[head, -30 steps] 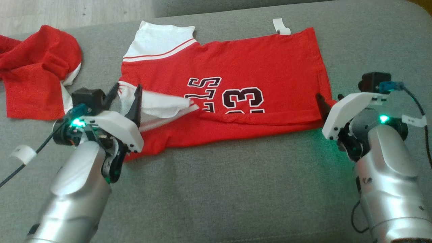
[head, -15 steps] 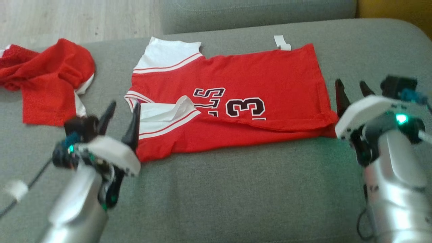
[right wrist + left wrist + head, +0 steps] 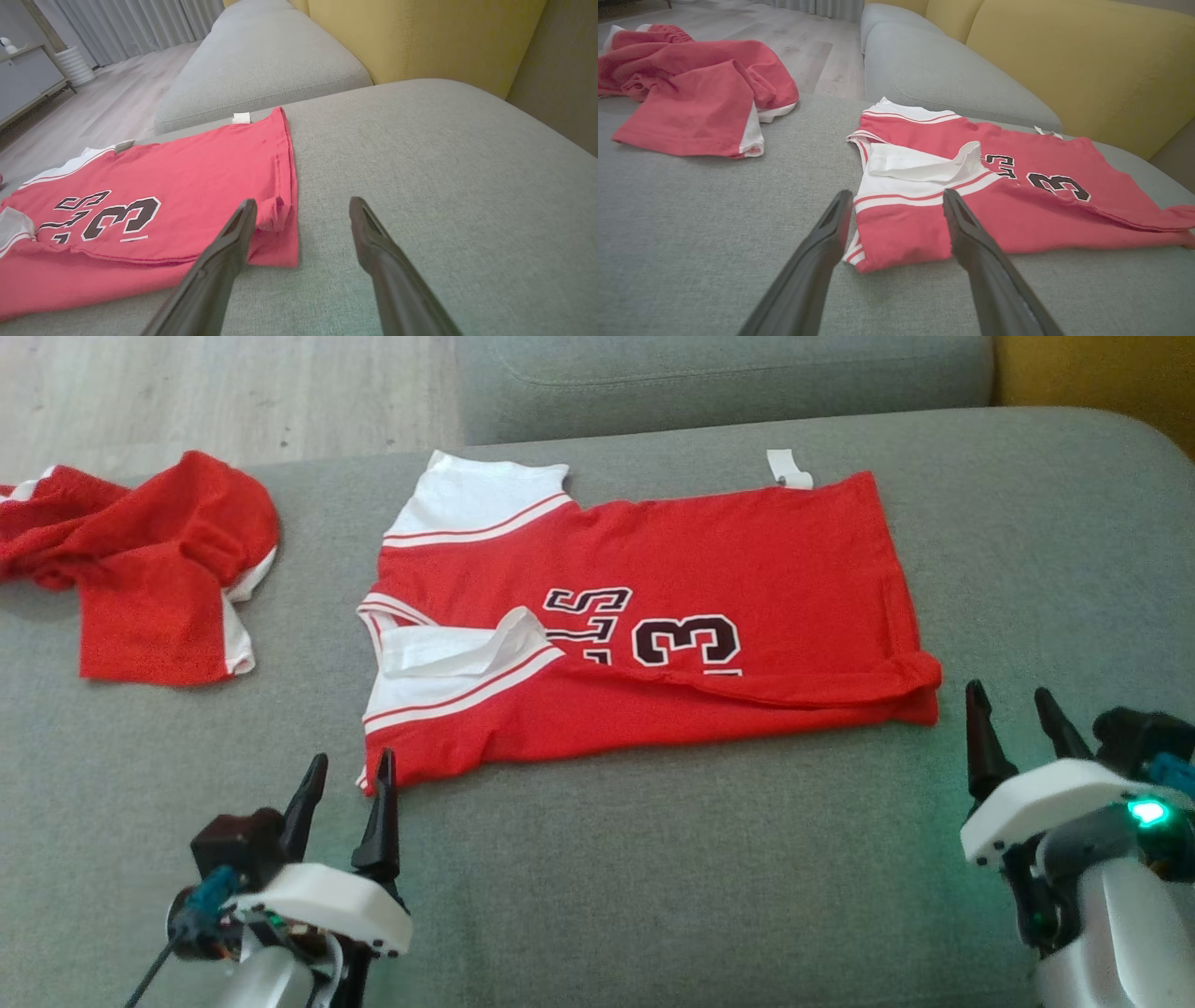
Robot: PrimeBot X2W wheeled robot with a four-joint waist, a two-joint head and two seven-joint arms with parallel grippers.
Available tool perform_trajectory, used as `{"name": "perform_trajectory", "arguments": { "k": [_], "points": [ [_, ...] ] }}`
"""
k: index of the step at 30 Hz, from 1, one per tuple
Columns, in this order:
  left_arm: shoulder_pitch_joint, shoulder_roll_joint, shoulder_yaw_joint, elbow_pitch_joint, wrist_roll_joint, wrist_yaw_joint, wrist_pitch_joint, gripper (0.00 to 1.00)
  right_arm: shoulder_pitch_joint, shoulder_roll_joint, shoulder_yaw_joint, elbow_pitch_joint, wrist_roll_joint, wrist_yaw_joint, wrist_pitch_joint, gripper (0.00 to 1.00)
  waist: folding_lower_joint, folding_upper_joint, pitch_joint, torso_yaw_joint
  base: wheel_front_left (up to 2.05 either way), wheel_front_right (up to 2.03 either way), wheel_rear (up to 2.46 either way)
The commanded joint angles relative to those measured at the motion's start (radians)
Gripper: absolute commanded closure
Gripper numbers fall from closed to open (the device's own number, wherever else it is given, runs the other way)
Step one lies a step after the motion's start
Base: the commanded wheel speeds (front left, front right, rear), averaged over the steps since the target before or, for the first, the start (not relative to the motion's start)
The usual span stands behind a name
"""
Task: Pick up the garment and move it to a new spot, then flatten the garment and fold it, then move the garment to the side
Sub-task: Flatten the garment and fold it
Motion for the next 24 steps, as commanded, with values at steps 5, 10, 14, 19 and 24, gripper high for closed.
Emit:
{"name": "perform_trajectory", "arguments": {
  "k": [5, 10, 14, 19, 24],
  "points": [
    [-0.015, 0.002, 0.046, -0.061, -0.003, 0.025, -0.035, 0.0, 0.008, -0.004, 0.063, -0.067, -0.012, 0.004, 0.006, 0.08, 0.0001, -0.0001, 0.014, -0.013, 0.0, 0.0, 0.0],
    [-0.013, -0.003, 0.046, -0.091, 0.003, 0.04, -0.051, 0.0, -0.015, -0.004, 0.085, -0.031, -0.042, 0.004, 0.024, 0.91, 0.0001, -0.0001, 0.032, 0.002, 0.0, 0.0, 0.0],
    [-0.01, -0.001, 0.048, -0.125, 0.009, 0.053, -0.057, 0.0, -0.061, -0.004, 0.078, 0.041, -0.074, 0.004, 0.031, 1.0, 0.0001, -0.0001, 0.046, 0.031, 0.0, 0.0, 0.0],
    [-0.003, 0.011, 0.056, -0.165, 0.011, 0.069, -0.055, 0.0, -0.134, -0.004, 0.065, 0.144, -0.092, 0.004, 0.031, 1.0, 0.0001, -0.0001, 0.063, 0.075, 0.0, 0.0, 0.0],
    [0.001, 0.02, 0.06, -0.19, 0.01, 0.079, -0.051, 0.0, -0.225, -0.004, 0.026, 0.252, -0.118, 0.004, 0.024, 1.0, 0.0001, -0.0001, 0.083, 0.117, 0.0, 0.0, 0.0]
  ]
}}
